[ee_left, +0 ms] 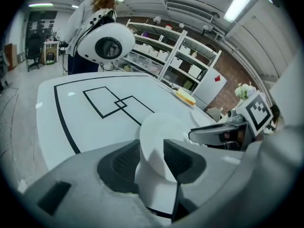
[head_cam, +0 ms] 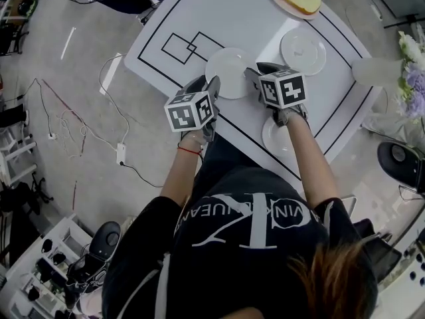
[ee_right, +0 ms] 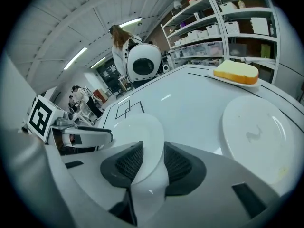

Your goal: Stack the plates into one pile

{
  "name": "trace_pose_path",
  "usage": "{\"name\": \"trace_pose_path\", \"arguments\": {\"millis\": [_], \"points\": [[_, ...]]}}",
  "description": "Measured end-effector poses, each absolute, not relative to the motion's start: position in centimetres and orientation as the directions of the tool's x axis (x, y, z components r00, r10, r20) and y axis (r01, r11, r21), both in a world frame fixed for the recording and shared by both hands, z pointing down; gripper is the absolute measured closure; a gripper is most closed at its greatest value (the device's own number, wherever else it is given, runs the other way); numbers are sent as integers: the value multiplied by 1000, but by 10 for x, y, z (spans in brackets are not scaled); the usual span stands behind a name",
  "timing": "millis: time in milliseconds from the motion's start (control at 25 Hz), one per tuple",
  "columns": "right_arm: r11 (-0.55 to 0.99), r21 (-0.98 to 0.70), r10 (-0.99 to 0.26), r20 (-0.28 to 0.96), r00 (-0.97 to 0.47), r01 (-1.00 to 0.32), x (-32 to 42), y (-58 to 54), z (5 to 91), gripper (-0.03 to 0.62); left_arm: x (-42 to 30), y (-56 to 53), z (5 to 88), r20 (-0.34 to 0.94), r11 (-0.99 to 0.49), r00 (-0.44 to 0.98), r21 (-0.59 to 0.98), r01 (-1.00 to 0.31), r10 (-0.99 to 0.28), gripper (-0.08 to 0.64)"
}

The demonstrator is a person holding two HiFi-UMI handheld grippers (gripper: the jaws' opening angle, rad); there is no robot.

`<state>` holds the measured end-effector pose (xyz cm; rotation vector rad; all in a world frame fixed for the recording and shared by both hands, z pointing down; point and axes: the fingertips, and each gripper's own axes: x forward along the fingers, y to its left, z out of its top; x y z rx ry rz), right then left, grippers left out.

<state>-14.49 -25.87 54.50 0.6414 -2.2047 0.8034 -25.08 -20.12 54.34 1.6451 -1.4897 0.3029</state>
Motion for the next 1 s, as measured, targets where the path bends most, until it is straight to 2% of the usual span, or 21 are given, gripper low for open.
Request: {"name": "trace_pose_path", "arguments": {"millis": [120,240,320,560,1000], "points": [[691,-352,-195,750,-632,-631,-142,-252,543,498,-255,-196,542,667,131,264,480,-868,-697,403],[690,-343,-214,744,-633,-637,-134,-246,537,513,-254,-192,540,658,118,274,487,-865,-701,442],[677,-347,-233,736,-636,-649,-126,-242,533,514,-246,-190,538,657,100,284,482,-870,-699,443],[622,-361,-311,701,-642,-695,-93,-234,518,546,-222,-191,520,635,24,315,466,-885,-705,460],[494,-456,-439,604,-665,-741,-26,-220,483,557,-163,-204,490,597,-151,420,447,-882,-684,476]]}}
